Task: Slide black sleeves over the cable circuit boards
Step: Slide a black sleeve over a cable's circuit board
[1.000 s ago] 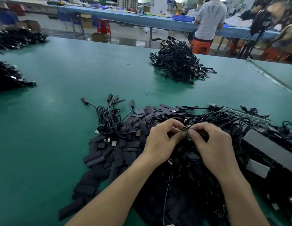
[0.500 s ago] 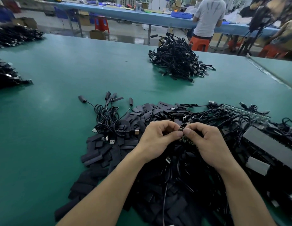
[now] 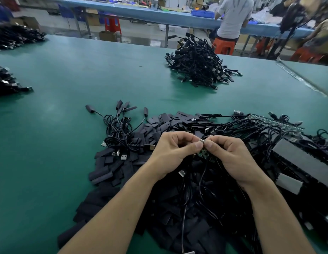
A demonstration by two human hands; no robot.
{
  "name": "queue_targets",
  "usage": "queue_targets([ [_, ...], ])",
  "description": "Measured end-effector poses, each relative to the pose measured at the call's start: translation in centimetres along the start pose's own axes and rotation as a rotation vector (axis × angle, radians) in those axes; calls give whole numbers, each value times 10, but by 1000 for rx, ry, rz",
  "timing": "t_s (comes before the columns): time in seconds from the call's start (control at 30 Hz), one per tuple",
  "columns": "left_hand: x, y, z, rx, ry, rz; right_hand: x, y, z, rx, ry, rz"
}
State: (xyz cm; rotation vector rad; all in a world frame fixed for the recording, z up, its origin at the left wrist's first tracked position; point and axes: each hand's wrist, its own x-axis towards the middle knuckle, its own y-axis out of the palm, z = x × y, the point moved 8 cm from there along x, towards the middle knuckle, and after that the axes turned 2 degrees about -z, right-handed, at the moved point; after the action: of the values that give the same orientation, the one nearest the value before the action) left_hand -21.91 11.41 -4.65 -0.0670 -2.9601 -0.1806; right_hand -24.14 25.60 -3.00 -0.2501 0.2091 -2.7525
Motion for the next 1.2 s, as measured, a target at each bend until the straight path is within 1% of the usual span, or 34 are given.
queue_targets([
  [0.2,-1,-1,0,57,-1,-23,1,3,-6,57,52,-5],
  [0.37,-1,0,-1,58,-10,-17,1,4,-7,71,87,21],
  [0.47,-1,0,-2,44,-9,-2,1,3,-8,61,94,21],
  [0.63,-2,2,-5,17,24,-3,-2,4,-10,119,127,36],
  [0.8,-2,3,-4,-64,-23,-14,-3,8,-8,197,131,55],
  [0.9,-1,2,-4,-90,-35,-53,-2,7,-5,208,102,10],
  [0.97,0,2,-3,-109,-49,-44,-3,6,-3,192,97,-9],
  [1.03,-1,1,-5,-124,-46,-47,-4,1,-3,149,93,-72],
  [1.1,-2,-3,-8,-119,-20,-108,-6,-11,0,24,70,-195],
  [1.2,-6,-5,-21,-68,66,-222,-13,-38,12,-353,34,-424],
])
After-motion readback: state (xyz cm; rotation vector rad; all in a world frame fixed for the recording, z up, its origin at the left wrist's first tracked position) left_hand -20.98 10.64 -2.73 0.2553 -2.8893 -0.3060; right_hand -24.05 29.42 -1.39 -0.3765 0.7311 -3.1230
